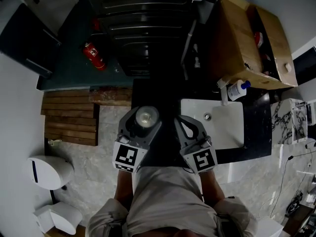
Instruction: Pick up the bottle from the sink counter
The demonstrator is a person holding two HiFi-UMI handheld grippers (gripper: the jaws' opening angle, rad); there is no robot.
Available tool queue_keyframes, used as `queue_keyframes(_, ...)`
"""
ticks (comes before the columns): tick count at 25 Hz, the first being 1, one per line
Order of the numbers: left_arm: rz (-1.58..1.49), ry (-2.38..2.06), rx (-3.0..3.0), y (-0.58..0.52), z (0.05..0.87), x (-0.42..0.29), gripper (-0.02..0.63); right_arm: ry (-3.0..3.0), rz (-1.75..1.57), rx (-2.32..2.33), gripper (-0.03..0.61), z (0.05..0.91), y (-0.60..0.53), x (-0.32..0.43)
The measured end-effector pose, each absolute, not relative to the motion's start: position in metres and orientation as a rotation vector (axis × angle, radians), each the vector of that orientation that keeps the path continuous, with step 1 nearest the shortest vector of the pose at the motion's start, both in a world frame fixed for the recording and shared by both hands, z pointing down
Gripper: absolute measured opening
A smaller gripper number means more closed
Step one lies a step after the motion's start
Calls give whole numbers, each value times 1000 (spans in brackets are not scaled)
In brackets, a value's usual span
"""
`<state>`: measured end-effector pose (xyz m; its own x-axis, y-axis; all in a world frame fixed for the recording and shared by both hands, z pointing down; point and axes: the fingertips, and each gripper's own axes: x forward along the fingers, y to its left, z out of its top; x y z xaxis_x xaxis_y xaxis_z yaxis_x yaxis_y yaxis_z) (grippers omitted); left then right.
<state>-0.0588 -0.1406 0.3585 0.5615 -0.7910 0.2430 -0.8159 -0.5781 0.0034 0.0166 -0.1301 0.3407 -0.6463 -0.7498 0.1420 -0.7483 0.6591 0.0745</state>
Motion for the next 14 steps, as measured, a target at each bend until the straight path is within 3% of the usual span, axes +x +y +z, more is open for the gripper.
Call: queue_keyframes(14,342,-1370,2677,-144,362,-63,322,-2696,2,1250,-8,346,-134,11)
